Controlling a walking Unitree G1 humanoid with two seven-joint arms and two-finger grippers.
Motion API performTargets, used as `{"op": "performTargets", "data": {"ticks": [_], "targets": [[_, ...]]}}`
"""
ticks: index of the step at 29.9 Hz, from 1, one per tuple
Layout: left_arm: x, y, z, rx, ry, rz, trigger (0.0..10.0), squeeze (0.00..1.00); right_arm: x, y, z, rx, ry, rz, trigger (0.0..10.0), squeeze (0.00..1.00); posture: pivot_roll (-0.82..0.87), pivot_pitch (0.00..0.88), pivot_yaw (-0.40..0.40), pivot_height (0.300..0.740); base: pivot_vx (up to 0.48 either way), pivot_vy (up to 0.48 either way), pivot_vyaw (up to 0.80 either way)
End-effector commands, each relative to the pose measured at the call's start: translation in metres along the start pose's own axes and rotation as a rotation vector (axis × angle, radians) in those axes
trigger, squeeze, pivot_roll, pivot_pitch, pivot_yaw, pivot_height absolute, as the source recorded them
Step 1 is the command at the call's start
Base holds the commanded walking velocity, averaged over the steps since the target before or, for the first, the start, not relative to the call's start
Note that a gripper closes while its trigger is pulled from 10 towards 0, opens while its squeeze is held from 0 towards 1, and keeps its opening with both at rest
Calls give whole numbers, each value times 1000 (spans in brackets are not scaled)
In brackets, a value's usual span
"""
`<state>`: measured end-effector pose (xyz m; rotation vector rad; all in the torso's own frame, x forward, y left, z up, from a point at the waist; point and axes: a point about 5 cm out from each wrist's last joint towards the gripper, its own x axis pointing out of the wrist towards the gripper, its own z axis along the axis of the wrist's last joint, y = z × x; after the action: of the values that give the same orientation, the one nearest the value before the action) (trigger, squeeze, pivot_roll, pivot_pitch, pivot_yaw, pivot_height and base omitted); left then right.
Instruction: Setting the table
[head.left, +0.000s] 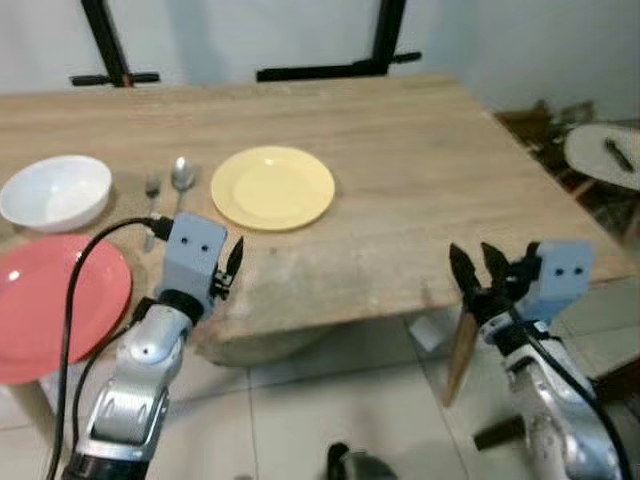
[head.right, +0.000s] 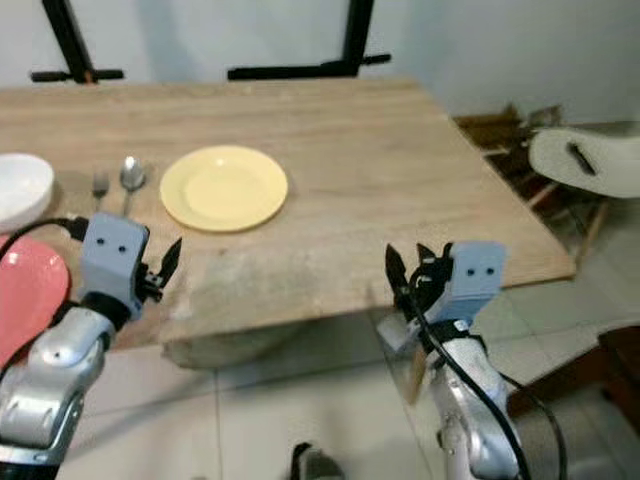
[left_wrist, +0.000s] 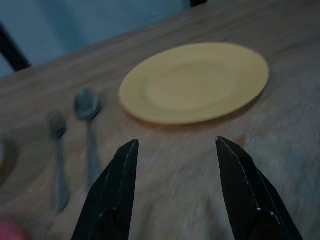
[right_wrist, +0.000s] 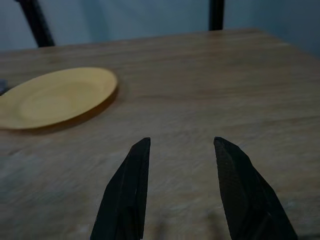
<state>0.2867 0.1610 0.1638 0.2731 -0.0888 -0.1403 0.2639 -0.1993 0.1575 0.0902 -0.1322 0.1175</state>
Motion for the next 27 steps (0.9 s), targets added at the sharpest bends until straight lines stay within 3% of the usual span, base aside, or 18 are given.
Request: {"op": "performTargets", "data": {"ticks": [1,27], "targets": [[-2,-1,-4,6,21,-5,10000,0,-1,-2,-1,2,4,-8,10000,0,-131,26,47,740,-326,0,0],[2,-5,-4,-1,17,-24,10000,0,0,-4,-1,-11,5,-14,10000,0,-143,10,53,740,-327,0,0]]}}
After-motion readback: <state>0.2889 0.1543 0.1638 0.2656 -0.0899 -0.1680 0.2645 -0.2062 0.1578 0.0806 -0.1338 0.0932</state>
